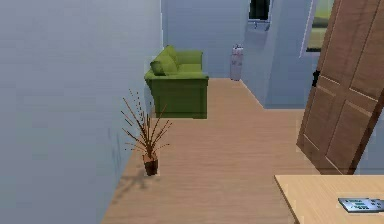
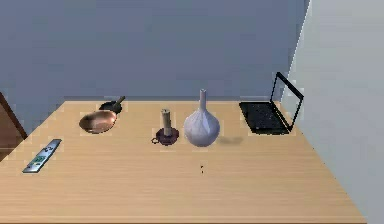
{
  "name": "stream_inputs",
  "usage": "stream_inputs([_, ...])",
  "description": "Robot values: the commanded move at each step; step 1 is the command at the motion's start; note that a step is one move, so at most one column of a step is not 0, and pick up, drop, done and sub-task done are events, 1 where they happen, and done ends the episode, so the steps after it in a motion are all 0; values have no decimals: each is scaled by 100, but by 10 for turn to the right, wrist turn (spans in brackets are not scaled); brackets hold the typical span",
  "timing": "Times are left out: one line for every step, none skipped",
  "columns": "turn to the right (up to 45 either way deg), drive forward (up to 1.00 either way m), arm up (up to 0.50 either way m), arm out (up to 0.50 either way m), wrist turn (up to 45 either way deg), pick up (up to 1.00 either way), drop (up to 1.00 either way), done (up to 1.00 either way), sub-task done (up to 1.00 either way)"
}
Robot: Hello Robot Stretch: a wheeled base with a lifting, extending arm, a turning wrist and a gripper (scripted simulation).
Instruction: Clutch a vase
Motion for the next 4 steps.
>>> stream_inputs([0,0,38,0,0,0,0,0,0])
stream_inputs([0,0,0,42,0,0,0,0,0])
stream_inputs([0,0,0,0,450,0,0,0,0])
stream_inputs([0,0,0,0,450,0,0,0,0])
